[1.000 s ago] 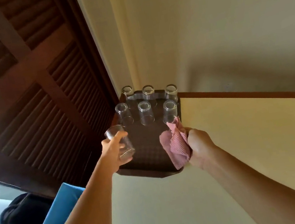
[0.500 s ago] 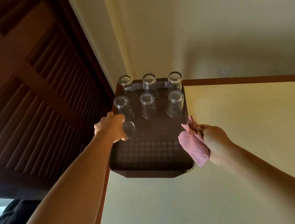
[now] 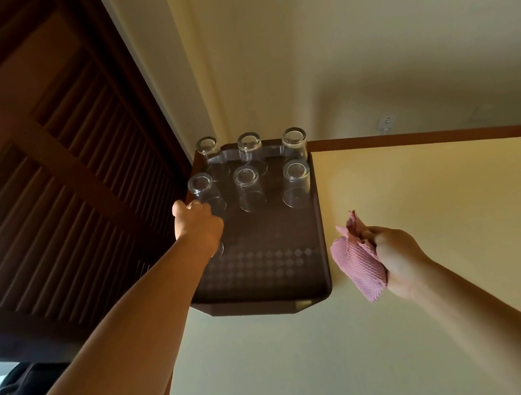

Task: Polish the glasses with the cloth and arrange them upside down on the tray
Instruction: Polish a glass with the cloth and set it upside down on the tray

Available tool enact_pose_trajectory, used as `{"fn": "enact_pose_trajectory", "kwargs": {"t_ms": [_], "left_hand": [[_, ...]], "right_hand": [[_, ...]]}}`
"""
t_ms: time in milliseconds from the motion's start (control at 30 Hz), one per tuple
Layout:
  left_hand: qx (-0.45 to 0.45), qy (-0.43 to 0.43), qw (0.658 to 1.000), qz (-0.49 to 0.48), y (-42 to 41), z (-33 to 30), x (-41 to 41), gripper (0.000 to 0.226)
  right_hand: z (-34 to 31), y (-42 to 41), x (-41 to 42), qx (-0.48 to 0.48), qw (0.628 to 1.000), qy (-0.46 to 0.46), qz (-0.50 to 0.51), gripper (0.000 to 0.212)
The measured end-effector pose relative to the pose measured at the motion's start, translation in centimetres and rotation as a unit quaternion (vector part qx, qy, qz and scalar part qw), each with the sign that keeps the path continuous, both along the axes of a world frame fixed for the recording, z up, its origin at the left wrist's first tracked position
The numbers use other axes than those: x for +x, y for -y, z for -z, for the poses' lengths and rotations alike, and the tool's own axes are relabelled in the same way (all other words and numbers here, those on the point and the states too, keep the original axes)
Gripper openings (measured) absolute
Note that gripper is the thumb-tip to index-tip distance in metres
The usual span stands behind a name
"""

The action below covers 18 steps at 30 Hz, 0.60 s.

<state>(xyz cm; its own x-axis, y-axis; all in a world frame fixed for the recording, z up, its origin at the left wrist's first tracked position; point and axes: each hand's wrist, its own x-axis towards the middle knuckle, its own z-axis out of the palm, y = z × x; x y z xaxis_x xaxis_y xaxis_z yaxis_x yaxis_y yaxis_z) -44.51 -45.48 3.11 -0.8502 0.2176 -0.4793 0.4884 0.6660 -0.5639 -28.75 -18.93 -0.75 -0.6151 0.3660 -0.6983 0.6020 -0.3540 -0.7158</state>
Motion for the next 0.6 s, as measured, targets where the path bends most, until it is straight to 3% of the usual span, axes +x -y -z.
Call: {"fn": "enact_pose_trajectory", "kwargs": {"t_ms": [133,267,400,600], "left_hand": [[0.050,-0.016,0.997,0.058,-2.6,-1.8,2.0,0.058],[0.176,0.054,0.976,0.116,-9.8,-3.4,5.8,0.053],[0.301,0.183,0.927,0.126,-19.9,-2.9,11.3,0.056],[0.463,0.289,0.836,0.052,-37.6,0.2,21.0,0.044]], "right_hand": [[-0.7,-1.8,1.2,-0.026,0.999,-0.009,0.039,0.030],[-1.3,-5.8,4.4,-0.018,0.998,-0.024,0.049,0.024],[-0.5,-13.0,10.6,0.046,0.997,-0.017,0.052,0.026],[0.0,-25.6,22.1,0.190,0.981,-0.035,0.028,0.034]]}}
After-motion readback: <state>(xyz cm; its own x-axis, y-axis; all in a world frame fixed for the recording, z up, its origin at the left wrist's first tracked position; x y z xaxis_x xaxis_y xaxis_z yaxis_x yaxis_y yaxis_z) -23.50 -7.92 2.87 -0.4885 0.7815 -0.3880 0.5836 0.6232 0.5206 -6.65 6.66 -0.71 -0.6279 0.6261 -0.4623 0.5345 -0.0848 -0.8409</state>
